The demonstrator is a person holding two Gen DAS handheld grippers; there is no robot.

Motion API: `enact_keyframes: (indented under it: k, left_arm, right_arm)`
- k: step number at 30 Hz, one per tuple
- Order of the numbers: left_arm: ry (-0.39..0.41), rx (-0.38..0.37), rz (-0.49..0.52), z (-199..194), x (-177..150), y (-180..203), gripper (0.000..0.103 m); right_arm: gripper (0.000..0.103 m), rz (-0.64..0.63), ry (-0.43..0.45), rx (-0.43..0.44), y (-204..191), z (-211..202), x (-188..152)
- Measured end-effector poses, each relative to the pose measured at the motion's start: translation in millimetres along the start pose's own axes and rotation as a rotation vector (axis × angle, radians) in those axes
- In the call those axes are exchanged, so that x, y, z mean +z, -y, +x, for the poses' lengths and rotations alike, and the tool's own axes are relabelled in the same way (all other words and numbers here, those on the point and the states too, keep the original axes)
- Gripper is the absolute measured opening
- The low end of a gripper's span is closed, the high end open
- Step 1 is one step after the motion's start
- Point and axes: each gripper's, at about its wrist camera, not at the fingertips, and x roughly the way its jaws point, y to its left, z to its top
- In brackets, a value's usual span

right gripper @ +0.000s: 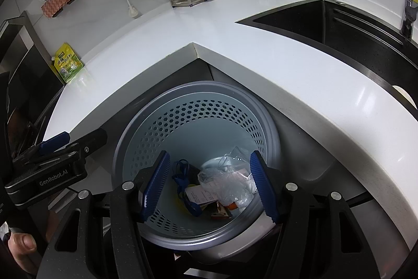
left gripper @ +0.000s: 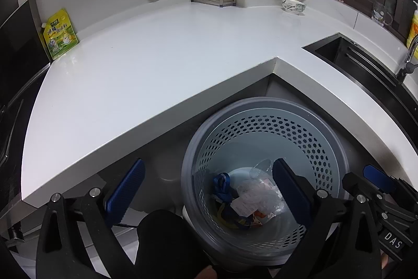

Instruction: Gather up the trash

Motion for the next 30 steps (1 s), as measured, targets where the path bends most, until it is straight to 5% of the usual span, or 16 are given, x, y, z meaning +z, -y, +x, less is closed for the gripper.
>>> enact_keyframes:
  k: [30]
  left_arm:
    - [-0.012,0.000,0.000,0.7,-1.6,-2.0,0.096]
  right_arm:
    - [0.061,-0.010,-0.001,-0.003,-4.0,0.0,-2.3]
